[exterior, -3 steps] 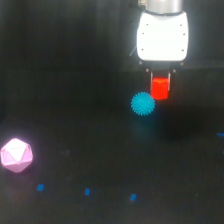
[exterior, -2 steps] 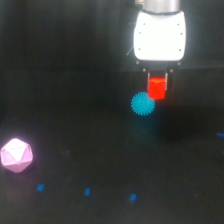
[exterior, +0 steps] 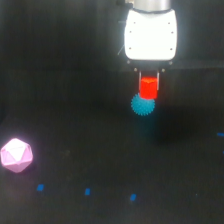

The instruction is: Pick up the red object from the table

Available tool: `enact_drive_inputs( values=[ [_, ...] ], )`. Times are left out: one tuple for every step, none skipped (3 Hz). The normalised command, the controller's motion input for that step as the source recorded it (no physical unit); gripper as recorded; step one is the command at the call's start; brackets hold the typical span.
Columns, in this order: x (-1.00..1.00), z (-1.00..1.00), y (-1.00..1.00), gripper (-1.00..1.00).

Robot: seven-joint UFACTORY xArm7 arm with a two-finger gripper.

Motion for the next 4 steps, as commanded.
enact_drive_inputs(
  values=[
    [0.02,-0.19,-0.16,-0.95],
    [0.05,-0.34,-0.22,-1.0],
    [0.03,-0.14,-0.13,-0.98],
    [0.3,0.23,0.7,-1.0]
  ],
)
